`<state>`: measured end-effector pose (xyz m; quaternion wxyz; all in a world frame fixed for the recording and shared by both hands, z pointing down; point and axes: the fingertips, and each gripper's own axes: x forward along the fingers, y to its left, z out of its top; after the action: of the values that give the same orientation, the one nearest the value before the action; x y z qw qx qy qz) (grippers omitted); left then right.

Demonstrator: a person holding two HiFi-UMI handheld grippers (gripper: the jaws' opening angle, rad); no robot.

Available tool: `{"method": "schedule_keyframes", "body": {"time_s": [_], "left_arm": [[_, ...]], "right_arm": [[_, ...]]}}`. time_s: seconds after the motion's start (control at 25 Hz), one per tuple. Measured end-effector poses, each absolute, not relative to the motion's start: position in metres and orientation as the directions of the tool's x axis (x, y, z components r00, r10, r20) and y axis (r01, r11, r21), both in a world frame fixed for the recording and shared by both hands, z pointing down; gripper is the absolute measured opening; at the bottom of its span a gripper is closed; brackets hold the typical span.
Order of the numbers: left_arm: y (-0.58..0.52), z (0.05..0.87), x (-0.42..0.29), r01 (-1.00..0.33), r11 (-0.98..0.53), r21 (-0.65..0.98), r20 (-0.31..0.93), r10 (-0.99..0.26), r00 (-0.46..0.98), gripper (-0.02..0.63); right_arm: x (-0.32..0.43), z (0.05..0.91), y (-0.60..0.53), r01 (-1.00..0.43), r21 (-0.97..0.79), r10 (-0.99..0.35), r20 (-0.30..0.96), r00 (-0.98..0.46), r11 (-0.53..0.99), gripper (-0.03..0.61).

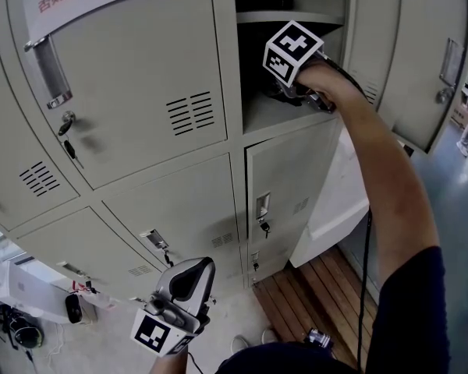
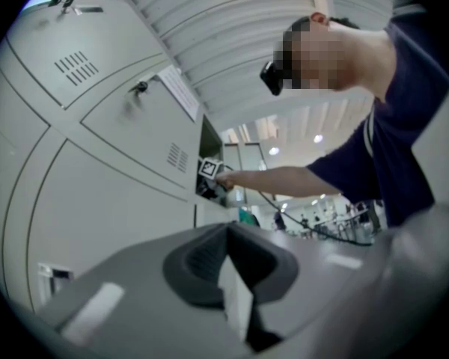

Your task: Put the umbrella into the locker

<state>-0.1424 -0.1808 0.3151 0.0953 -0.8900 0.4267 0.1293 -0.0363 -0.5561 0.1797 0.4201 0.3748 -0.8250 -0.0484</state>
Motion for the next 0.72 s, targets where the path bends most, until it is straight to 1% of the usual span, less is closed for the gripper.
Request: {"method": "schedule_keyframes", "body": {"time_s": [0.36,0.72], "left_arm": [[-0.174,0.312,-0.141,-0.769,-0.636,-0.069,-0.305,-0.72,0.623,0.003],[-0.172,0.311,-0.142,-0.758,-0.648,-0.08,-0.293,-0.711,0.639,0.003]], "right_arm": [[-0.03,0.168,-0.544,-0.611,0.421,-0.716,0.585,-0.382,0.67,0.294],[-0.011,0.149,-0.514,-0.634,0.468,-0.783,0.458,-0.421,0.615,0.293]]}}
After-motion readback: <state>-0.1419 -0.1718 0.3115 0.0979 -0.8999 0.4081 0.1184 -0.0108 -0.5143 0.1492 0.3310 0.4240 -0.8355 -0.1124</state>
